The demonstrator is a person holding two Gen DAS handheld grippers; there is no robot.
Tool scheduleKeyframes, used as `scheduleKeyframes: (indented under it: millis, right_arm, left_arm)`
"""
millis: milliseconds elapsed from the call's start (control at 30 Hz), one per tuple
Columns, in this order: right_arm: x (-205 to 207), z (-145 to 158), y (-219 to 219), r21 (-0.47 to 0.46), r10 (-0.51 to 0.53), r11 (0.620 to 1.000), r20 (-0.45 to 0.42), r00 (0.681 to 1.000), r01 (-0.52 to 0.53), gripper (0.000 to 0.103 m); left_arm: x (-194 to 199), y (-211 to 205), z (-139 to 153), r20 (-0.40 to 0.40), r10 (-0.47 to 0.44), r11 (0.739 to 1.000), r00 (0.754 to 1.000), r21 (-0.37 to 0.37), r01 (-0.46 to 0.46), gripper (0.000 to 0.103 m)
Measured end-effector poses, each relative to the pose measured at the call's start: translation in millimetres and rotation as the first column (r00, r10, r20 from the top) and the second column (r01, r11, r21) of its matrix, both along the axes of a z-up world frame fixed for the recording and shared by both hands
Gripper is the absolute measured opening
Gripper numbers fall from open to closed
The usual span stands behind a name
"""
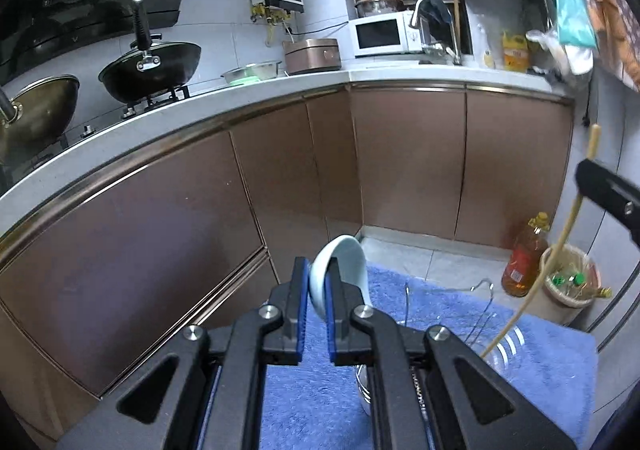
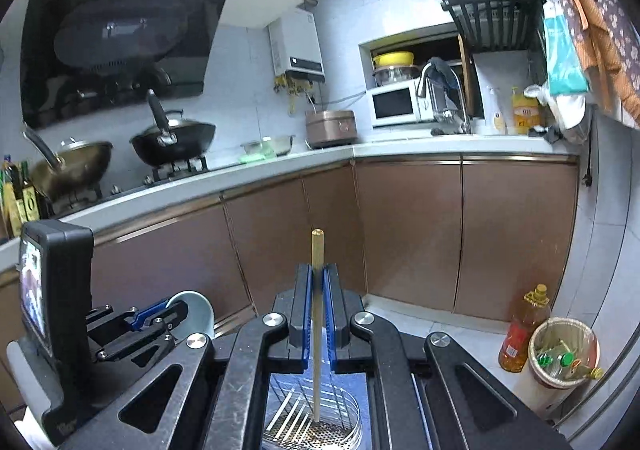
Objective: Organize utensils
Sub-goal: 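Carry the spoon into the utensil holder with the left gripper while the right drops the chopstick in, then grasp the white spoon with the left gripper while the right gripper grasps another chopstick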
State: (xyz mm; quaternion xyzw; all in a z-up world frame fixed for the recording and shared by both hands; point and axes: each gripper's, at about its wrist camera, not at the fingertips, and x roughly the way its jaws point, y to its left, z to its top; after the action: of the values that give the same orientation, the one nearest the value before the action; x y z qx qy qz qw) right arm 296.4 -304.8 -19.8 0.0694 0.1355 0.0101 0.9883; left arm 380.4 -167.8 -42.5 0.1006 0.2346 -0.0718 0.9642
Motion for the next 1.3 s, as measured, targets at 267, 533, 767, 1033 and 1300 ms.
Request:
scheduleKeyframes:
  millis: [267,533,767,1033,1300]
  right_arm:
    - [7,-44,-2,-0.026,-0.002,1.000,-0.091,0.996,0.000,0.011]
    - [-17,-40,-2,-0.025,-0.003,1.000,-0.096,0.995,0.001,0.026]
    - [-63,-17,-3,0.018,0.012,1.000,-0.075,0.997,-0.010,0.027]
    - [-132,12,-6,0.053,0.035,0.998,-0.059,0.998,-0.032,0.027]
    - [-195,27,-1,0.094,0.074,0.993,-0.054,0.996,-0.069,0.027]
  left_arm:
    - [1,-10,-29,-0.018,-0.056,0.998,0.998,-0.001,0.056,0.012]
    - [-17,6,-15,-0.006,-0.093,0.993,0.996,-0.069,0.092,0.035]
    - [-57,30,20,-0.007,-0.135,0.984,0.991,-0.122,0.133,0.035]
    - [-112,66,43,-0.080,-0.182,0.970,0.980,-0.181,0.165,0.045]
    - [-162,100,39,-0.158,-0.214,0.945,0.964,-0.285,0.163,0.046]
